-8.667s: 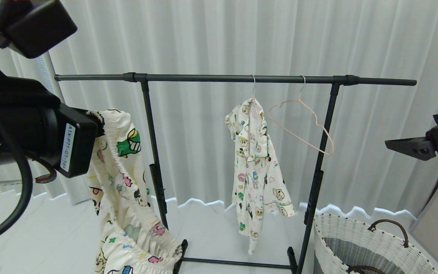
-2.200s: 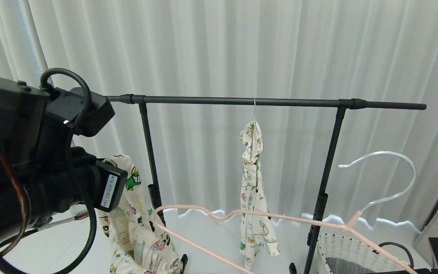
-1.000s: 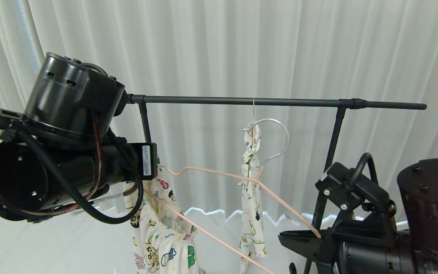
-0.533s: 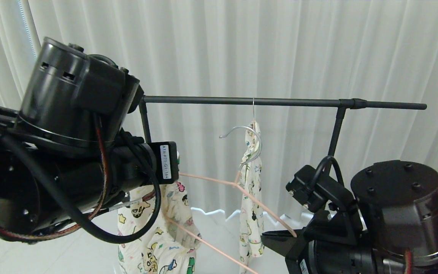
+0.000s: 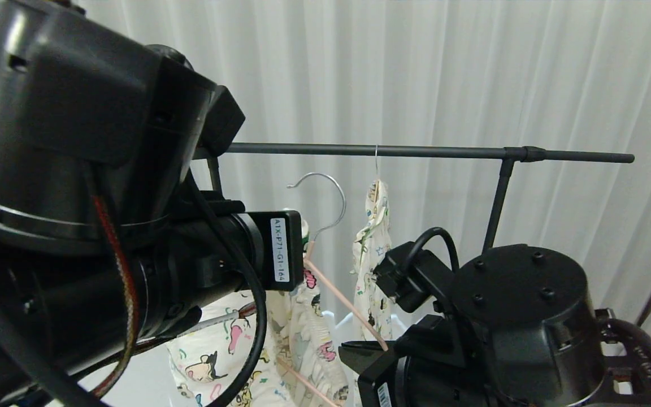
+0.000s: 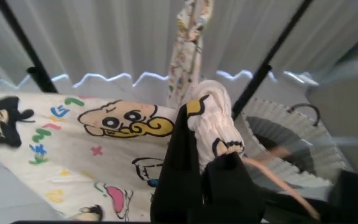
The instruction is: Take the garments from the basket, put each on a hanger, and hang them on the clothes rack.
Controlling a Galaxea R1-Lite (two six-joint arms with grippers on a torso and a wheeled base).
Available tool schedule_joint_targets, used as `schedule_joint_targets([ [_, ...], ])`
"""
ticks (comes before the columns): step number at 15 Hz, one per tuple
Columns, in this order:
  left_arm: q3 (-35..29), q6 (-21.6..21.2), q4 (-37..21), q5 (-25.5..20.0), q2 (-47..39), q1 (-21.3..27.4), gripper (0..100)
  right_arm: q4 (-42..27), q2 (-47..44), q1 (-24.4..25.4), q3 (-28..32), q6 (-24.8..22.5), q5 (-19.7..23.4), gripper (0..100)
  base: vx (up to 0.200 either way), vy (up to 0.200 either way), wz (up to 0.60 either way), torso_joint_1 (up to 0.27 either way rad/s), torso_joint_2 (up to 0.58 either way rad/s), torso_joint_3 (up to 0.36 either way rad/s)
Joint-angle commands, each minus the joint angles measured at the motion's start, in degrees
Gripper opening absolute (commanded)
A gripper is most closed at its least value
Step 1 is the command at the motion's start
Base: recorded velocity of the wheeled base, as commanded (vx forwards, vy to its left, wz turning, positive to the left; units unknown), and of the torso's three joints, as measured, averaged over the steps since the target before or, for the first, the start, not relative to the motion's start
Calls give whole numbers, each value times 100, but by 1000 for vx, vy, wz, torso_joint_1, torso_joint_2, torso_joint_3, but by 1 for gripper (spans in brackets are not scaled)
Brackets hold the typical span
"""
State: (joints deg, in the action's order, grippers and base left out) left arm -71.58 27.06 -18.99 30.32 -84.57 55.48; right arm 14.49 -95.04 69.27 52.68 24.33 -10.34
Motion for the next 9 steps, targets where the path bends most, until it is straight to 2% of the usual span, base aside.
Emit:
schedule_joint_targets([
  [1,-22,1,1,0,37,139,0,1,-164,34,76,1,-12,0,0,0,0,0,0,0],
  [4,4,1,1,0,81,139,0,10,-138,34,76,45,-39,0,0,0,0,0,0,0],
  [6,30,10,1,0,151,103,0,10,-120,25,76,89,-293,0,0,0,0,0,0,0],
  [9,74,18,1,0,204,33,0,10,-76,8,76,124,-460,0,0,0,0,0,0,0],
])
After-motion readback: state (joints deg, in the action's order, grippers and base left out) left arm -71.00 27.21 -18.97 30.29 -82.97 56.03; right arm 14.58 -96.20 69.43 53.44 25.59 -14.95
